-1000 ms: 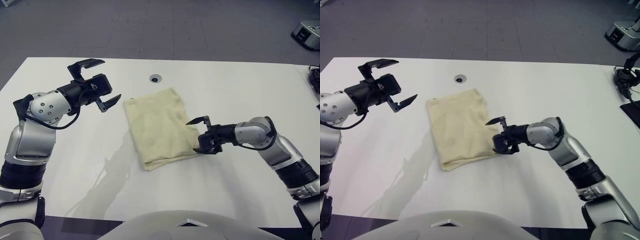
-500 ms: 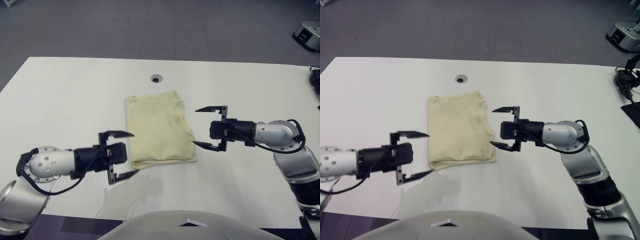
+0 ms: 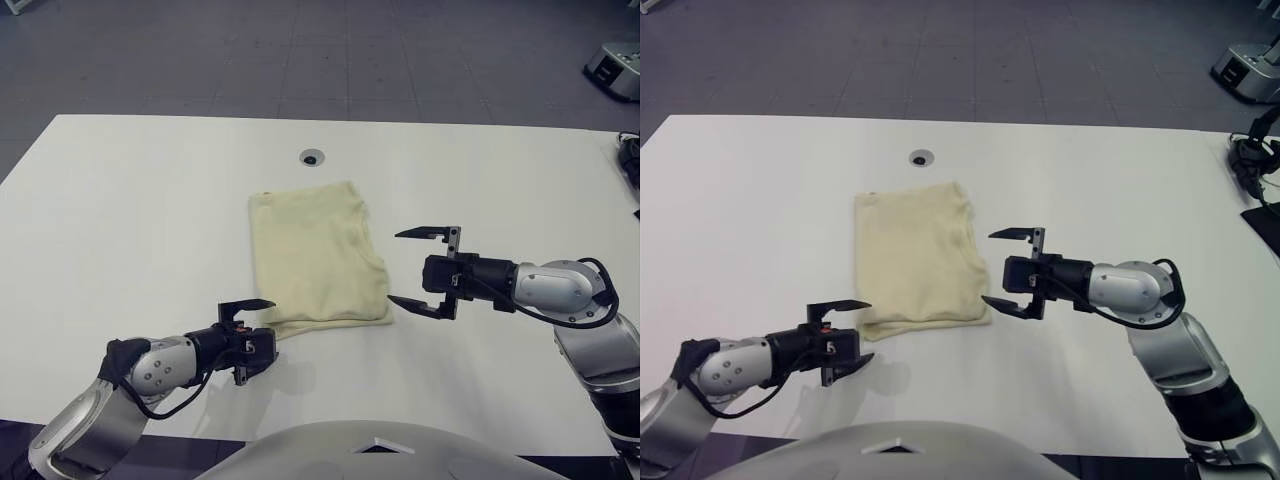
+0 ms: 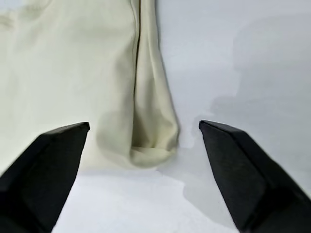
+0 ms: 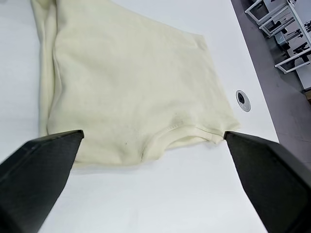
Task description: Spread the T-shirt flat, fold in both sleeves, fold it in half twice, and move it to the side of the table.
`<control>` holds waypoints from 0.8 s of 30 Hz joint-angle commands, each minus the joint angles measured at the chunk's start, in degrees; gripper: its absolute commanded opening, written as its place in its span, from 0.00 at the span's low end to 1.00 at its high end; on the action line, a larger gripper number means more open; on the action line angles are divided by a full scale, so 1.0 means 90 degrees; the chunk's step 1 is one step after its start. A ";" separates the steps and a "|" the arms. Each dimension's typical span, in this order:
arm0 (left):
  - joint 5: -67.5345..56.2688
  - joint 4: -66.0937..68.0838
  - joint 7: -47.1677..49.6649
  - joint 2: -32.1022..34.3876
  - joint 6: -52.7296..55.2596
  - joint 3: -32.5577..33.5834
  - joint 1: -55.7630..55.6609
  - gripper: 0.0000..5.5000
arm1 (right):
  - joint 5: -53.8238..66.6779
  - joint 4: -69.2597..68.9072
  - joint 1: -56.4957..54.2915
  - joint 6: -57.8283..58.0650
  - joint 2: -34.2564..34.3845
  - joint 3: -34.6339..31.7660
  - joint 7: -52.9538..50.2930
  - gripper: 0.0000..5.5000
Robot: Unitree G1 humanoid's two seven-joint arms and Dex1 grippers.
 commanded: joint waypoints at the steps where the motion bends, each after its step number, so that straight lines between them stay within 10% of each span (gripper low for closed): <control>1: 0.0498 0.0547 -0.0045 0.0040 0.0001 -0.0254 0.0038 0.61 | 0.0254 -0.0400 0.0471 -0.0014 -0.0468 -0.0216 0.0350 0.98; 16: 0.0489 0.0568 -0.0256 -0.0091 0.0144 -0.0346 -0.0013 0.09 | -0.0789 -0.0223 0.1125 -0.1596 -0.0836 0.0528 0.0389 0.98; 24: 0.0547 0.0621 -0.0341 -0.0240 0.0119 -0.0419 -0.0198 0.00 | -0.1852 0.0776 0.0697 -0.2623 -0.0524 0.1154 -0.0122 0.76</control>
